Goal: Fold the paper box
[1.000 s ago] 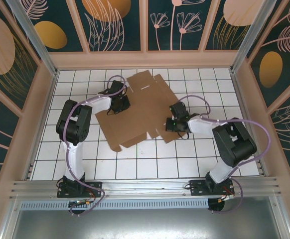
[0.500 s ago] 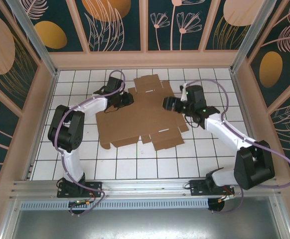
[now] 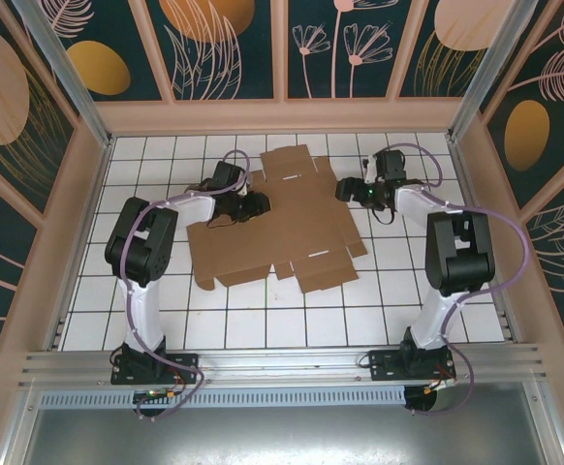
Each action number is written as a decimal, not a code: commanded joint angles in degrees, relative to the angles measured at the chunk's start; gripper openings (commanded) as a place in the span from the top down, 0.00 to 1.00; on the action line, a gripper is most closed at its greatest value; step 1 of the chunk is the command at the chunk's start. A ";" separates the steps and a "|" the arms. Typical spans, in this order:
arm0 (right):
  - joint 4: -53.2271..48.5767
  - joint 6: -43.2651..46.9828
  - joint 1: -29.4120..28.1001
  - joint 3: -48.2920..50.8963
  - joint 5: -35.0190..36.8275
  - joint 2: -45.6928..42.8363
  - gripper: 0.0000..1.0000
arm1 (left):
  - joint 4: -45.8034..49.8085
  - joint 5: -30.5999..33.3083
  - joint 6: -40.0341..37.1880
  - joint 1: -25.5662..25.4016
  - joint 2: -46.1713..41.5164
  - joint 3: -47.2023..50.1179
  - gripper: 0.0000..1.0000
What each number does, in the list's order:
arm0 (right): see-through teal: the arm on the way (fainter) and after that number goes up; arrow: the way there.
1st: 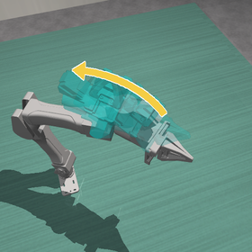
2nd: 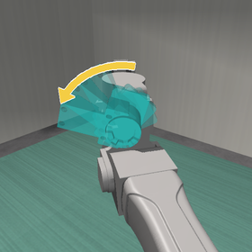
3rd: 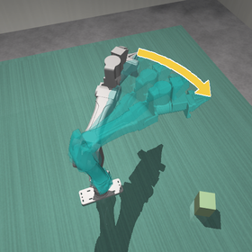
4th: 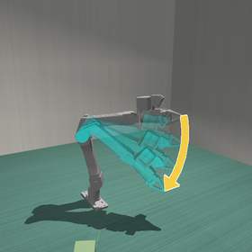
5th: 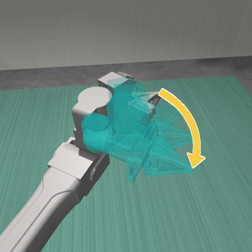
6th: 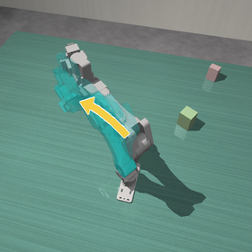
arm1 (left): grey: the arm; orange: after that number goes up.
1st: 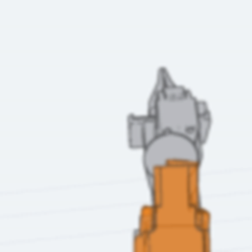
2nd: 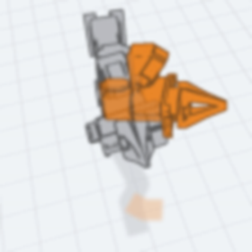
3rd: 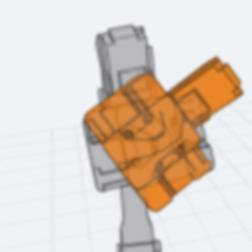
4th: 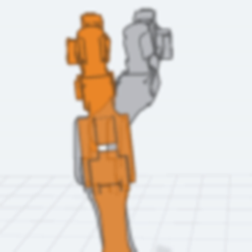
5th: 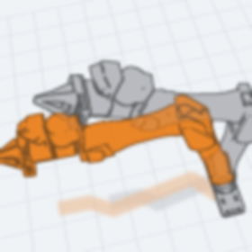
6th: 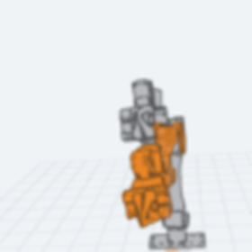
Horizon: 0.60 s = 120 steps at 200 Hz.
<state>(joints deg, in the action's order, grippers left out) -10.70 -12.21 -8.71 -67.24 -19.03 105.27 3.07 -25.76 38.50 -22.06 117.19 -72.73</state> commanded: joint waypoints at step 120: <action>2.87 1.05 0.96 5.18 -19.15 4.13 0.51 | 0.22 -0.01 0.97 1.32 4.57 0.44 0.68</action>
<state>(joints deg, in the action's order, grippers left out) -7.90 -9.93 -7.07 -64.29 -33.54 111.31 2.09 -26.98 39.48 -21.26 119.02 -72.73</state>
